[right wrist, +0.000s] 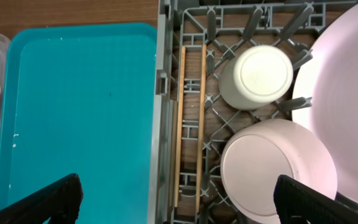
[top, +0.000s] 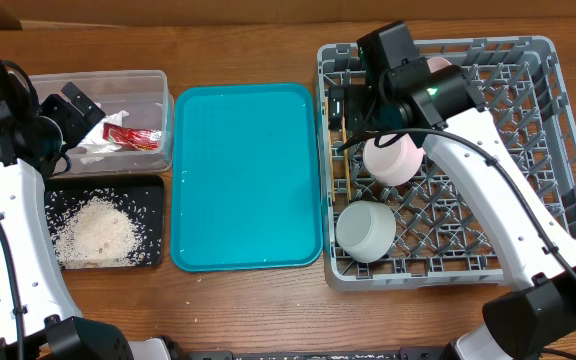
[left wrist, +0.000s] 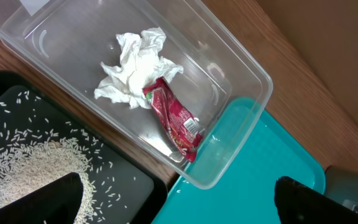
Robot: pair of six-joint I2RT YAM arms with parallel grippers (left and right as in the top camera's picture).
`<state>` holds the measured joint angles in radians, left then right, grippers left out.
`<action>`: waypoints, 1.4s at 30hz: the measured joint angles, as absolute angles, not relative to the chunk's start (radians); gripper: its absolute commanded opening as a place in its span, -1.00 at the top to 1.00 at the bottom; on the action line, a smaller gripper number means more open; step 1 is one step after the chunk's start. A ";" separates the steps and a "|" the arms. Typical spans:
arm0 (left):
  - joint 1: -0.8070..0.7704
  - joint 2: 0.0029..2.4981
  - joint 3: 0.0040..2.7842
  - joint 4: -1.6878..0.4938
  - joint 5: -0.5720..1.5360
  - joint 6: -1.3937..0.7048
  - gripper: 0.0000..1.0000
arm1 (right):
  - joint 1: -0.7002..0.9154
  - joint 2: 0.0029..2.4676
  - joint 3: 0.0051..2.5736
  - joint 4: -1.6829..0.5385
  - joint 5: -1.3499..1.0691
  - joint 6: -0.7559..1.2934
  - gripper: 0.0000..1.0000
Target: Sort waste into correct bins and load items into the dishwasher
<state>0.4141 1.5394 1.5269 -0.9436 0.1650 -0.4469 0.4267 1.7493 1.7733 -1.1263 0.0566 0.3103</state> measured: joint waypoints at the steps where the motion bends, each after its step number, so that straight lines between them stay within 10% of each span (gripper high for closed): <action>1: 0.414 1.539 1.527 -0.944 0.165 -0.447 -1.00 | 0.427 1.750 1.773 -1.128 0.057 0.310 -1.00; 21: 0.414 1.539 1.527 -0.944 0.165 -0.447 -1.00 | 0.426 1.667 1.771 -1.135 0.080 0.310 -1.00; 33: 0.414 1.539 1.527 -0.944 0.165 -0.447 -1.00 | 0.426 1.013 1.748 -1.007 0.197 0.310 -1.00; 42: 0.414 1.539 1.527 -0.943 0.165 -0.447 -1.00 | 0.356 0.494 1.250 -0.820 0.232 0.314 -1.00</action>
<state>0.4141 1.5394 1.5269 -0.9432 0.1646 -0.4469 0.3557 0.4938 1.2495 -0.8204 0.2317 0.3138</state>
